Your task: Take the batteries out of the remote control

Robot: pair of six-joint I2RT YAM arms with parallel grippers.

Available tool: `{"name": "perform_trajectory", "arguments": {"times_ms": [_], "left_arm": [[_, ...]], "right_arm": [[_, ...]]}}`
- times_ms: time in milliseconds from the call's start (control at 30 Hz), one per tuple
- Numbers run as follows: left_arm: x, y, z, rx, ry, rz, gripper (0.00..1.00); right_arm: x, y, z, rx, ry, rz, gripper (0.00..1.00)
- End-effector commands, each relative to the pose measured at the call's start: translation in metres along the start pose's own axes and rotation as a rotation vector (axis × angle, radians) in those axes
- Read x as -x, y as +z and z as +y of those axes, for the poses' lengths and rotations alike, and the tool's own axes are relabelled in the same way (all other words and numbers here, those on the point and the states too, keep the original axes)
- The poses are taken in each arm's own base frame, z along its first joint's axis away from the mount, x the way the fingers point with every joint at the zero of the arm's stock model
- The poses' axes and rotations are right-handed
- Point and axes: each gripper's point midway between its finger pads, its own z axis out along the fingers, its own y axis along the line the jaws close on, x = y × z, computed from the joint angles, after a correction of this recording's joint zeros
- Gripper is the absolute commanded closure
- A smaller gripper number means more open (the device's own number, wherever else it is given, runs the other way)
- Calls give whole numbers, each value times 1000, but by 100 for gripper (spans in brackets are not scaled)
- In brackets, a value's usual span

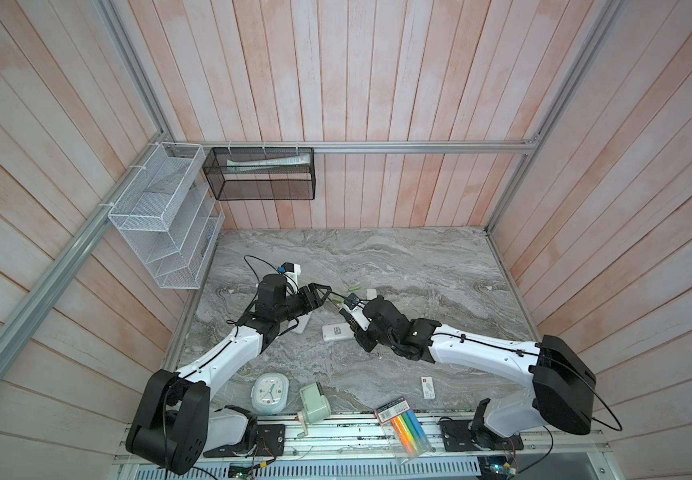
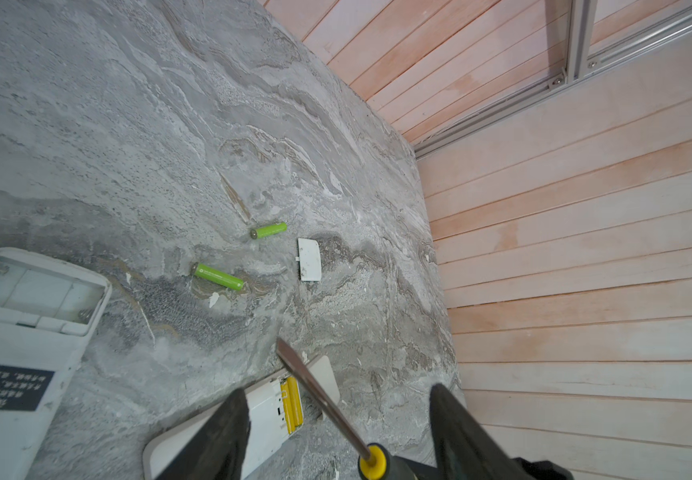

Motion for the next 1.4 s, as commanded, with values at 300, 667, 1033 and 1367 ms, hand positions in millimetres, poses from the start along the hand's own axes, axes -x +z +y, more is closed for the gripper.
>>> {"name": "perform_trajectory", "arguments": {"times_ms": [300,667,1033,1367], "left_arm": [[12,12,-20,-75,-3,-39,58],[6,12,-16,-85,-35,-34,90],[8,6,-23,-131,-108,-53,100],[21,-3,-38,-208,-162,-65,100]], "right_arm": [[29,1,1,-25,-20,-63,100],[39,-2,1,-25,-41,-103,100],[42,-14,-1,-31,-97,-204,97],[43,-33,2,24,-129,-297,59]]}}
